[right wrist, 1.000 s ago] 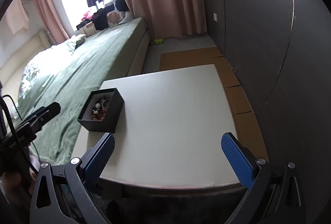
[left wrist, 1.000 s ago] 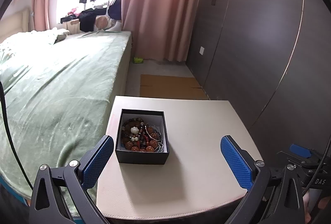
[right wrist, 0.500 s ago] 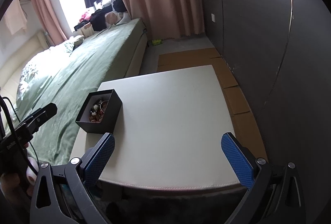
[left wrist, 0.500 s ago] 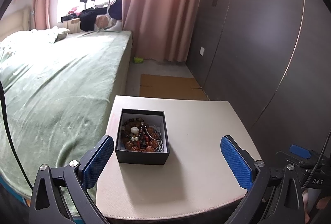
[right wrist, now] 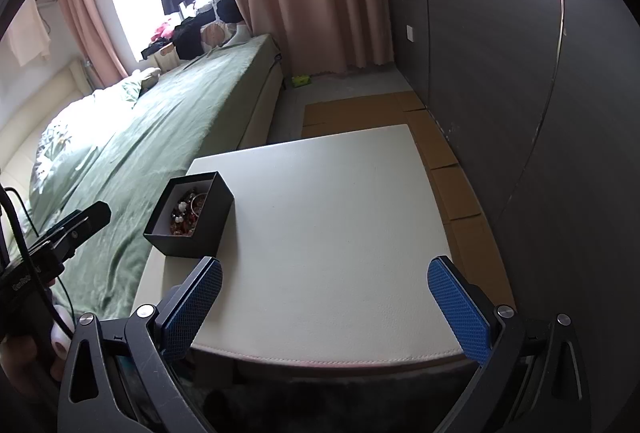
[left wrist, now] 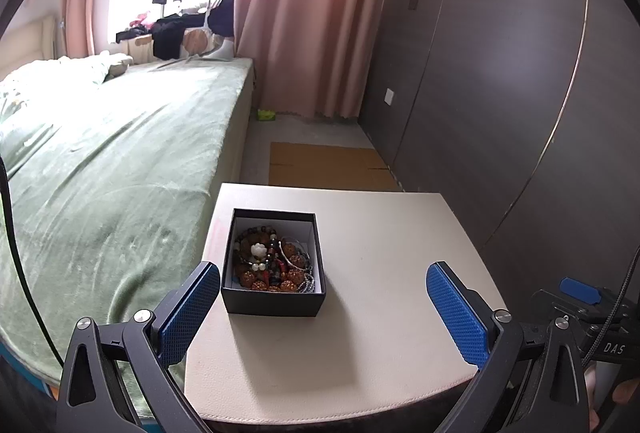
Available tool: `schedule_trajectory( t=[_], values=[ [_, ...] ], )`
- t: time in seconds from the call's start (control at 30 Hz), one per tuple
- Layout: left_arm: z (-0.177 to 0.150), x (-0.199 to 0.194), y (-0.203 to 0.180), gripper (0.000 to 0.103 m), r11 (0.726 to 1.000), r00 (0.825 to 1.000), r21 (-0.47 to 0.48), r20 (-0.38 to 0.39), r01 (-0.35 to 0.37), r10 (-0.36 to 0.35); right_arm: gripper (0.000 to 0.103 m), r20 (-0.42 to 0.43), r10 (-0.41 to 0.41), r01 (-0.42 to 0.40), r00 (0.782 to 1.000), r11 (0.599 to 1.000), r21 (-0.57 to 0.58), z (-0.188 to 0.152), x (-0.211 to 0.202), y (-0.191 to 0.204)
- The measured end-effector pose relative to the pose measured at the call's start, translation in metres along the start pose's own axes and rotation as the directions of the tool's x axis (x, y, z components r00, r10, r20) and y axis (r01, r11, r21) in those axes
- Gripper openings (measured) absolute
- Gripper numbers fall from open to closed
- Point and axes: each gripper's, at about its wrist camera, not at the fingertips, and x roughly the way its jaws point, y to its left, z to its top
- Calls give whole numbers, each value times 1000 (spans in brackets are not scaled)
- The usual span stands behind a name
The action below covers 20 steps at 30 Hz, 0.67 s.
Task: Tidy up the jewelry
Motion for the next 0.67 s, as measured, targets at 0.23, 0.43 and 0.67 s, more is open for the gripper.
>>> schedule_trajectory(
  t=[0.23,0.43,0.67],
  values=[
    [0,1,-1,103,1000,1000,-1,1,-3,3,103,-2,-2,2,1000,1000,0,1,1,-1],
    [-1,0,-2,103,1000,1000,6,9,-7,7,103,-3,-5,5,1000,1000,-1,1,1,-1],
    [-3,1,-3,103,1000,1000,16,8,-7,7,103,-9,-10,10,1000,1000,-1,1,3,-1]
  ],
)
